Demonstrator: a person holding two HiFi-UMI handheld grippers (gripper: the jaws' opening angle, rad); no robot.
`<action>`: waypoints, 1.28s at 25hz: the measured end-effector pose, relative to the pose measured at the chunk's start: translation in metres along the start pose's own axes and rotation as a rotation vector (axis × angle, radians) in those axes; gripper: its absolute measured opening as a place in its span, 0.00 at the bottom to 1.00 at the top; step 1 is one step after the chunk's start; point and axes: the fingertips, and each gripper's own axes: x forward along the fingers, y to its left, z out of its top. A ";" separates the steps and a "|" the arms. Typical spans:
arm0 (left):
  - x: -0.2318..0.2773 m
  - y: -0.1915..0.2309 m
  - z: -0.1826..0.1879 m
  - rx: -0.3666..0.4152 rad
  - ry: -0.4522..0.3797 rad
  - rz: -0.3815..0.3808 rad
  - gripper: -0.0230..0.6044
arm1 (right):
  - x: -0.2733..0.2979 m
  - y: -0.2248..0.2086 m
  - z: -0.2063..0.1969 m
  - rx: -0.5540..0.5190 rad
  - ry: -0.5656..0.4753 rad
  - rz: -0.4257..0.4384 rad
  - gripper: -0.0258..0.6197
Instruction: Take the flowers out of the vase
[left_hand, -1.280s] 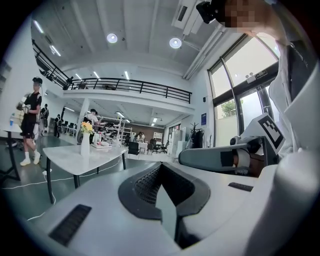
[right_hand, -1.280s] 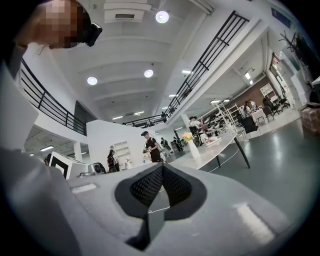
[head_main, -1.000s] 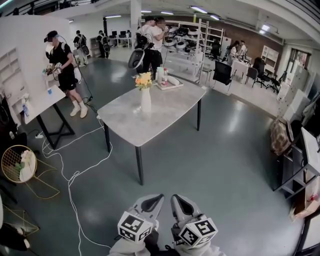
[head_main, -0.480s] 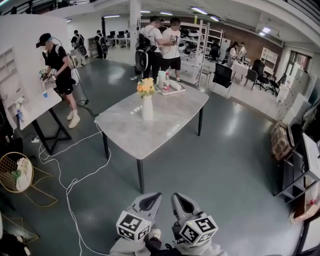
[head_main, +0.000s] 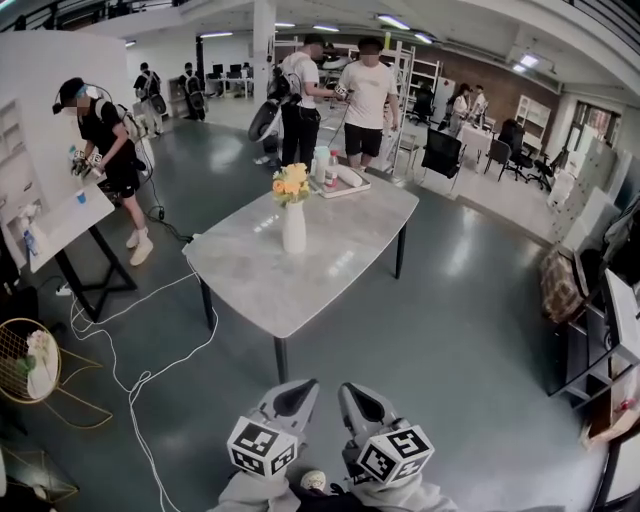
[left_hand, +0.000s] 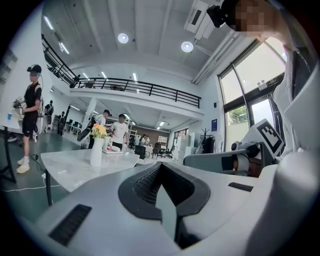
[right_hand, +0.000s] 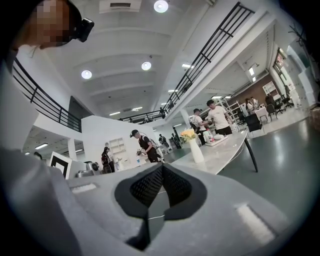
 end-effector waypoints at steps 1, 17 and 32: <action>0.004 0.005 0.001 -0.002 -0.005 -0.002 0.04 | 0.005 -0.003 0.001 -0.003 -0.001 -0.002 0.04; 0.003 0.035 -0.010 -0.042 0.009 0.014 0.04 | 0.033 0.000 -0.017 0.051 0.050 -0.001 0.04; 0.022 0.034 -0.028 -0.080 0.042 0.044 0.04 | 0.040 -0.028 -0.031 0.114 0.091 -0.006 0.04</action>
